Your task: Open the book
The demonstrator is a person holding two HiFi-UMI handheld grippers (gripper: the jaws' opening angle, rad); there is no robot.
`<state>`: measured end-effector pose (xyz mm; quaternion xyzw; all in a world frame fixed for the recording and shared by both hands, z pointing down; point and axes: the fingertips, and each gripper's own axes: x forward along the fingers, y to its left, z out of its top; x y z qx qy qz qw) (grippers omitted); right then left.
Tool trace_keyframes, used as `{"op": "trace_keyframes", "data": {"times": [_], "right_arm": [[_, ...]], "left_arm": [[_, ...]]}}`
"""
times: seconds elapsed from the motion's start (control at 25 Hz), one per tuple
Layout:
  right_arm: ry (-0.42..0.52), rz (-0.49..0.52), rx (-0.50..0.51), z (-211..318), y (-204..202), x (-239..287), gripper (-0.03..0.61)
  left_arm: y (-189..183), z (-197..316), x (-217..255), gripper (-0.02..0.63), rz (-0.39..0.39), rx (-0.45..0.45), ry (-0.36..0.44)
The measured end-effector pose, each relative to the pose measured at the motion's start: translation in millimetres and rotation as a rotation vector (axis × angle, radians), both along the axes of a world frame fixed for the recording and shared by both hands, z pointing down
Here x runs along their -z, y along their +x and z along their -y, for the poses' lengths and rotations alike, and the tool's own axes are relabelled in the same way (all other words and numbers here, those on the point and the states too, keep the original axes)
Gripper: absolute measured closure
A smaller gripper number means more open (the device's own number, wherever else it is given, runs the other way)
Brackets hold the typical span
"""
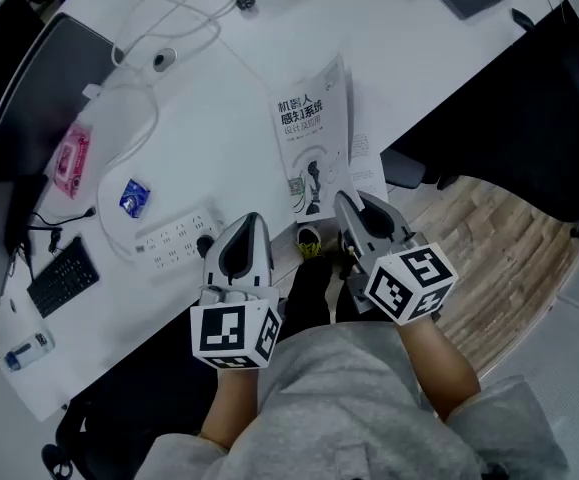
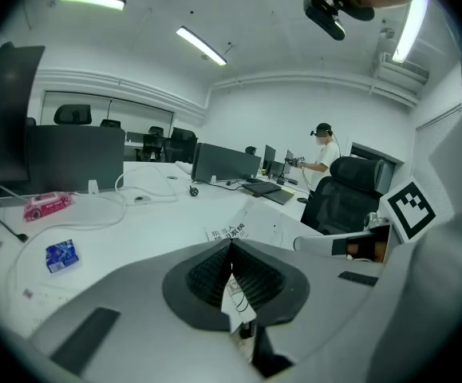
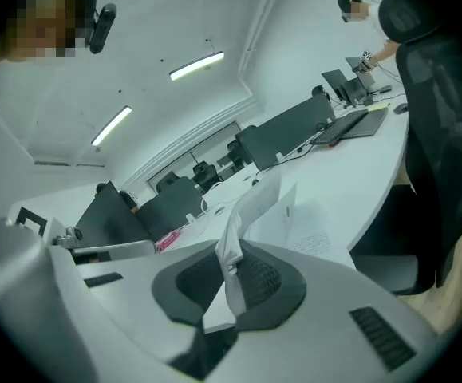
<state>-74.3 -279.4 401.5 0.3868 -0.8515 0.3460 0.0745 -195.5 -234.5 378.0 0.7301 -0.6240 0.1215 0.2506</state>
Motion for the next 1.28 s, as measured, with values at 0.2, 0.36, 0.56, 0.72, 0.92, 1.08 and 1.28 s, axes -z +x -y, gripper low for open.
{"op": "trace_keyframes", "data": {"times": [0.2,0.36,0.56,0.72,0.92,1.08,1.28], "right_arm": [[0.042,-0.040,0.088,-8,-22,11,0.529],[0.064,-0.057,0.146,-10,-40,18,0.529],[0.103,-0.076,0.242,-19,-75,21,0.529],[0.123,-0.094,0.324,-30,-105,18,0.529],[0.119,-0.129,0.403,-42,-134,7,0.529],[0.109,-0.163,0.456,-48,-152,-6,0.529],[0.092,-0.210,0.497,-54,-171,-27,0.529]], "left_arm": [[-9,-7,23,0.603,0.021,0.031,0.036],[-23,-10,38,0.603,0.025,0.061,0.064],[-42,-17,47,0.603,0.041,0.104,0.088],[-58,-25,53,0.603,0.050,0.139,0.101],[-80,-39,53,0.603,0.056,0.181,0.094],[-95,-45,51,0.603,0.062,0.213,0.089],[-109,-54,52,0.603,0.060,0.254,0.089]]}}
